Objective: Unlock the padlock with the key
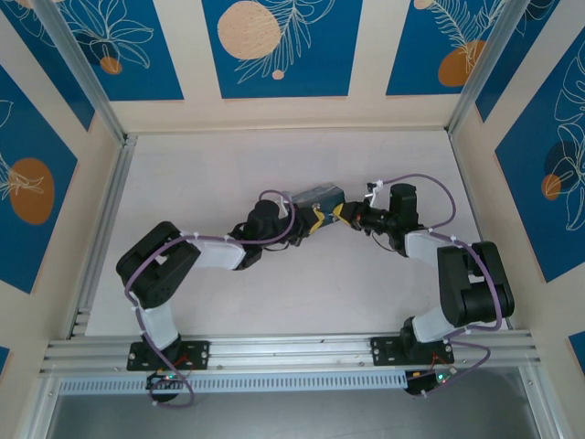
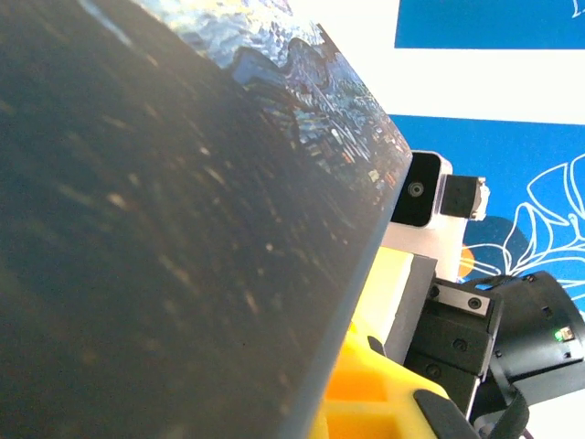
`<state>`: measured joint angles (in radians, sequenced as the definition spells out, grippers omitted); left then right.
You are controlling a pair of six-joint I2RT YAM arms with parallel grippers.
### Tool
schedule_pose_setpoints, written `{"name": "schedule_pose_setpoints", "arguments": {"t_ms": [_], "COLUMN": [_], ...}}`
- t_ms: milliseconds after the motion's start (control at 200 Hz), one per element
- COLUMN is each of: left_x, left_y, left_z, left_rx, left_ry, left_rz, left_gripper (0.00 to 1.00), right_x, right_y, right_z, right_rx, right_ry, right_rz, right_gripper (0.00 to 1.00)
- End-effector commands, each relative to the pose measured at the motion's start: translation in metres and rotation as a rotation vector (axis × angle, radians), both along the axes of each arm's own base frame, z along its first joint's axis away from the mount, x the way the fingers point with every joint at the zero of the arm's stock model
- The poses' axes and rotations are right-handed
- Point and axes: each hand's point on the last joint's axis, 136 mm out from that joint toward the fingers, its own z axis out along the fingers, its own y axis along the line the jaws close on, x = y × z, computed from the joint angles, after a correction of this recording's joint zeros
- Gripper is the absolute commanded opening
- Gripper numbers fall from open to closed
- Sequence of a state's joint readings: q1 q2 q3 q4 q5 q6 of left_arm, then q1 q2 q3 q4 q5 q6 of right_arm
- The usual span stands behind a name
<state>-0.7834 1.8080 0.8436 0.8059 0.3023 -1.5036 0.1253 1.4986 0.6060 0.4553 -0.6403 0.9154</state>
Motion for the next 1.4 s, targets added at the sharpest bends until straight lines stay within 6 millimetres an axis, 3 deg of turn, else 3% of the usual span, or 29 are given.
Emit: {"name": "schedule_pose_setpoints", "arguments": {"t_ms": [0,280,520,915,1105,1395], "left_x": [-0.028,-0.029,-0.029,-0.031,-0.032,-0.031], "left_y": [-0.019,-0.027,-0.030,-0.027,-0.027,-0.022], "left_z": [0.017,0.017,0.006,-0.004,0.006,0.030], "left_rx": [0.001,-0.002,0.003,0.017,-0.021,-0.051], "left_ry": [-0.097,-0.158,-0.147,-0.141,-0.153,-0.252], "left_rz": [-0.182,-0.240,-0.255,-0.252,-0.251,-0.248], "left_gripper": [0.00,0.00,0.00,0.00,0.00,0.00], "right_x": [-0.018,-0.028,-0.031,-0.039,-0.035,-0.032], "right_y": [0.027,0.030,0.047,0.059,0.043,0.034], "right_z": [0.030,0.016,0.019,0.014,0.010,0.011], "right_rx": [0.092,0.130,0.172,0.173,0.165,0.193], "right_ry": [-0.042,0.073,0.096,0.135,0.124,0.183], "right_rz": [0.190,0.180,0.208,0.219,0.152,0.125], "right_gripper": [0.00,0.00,0.00,0.00,0.00,0.00]}}
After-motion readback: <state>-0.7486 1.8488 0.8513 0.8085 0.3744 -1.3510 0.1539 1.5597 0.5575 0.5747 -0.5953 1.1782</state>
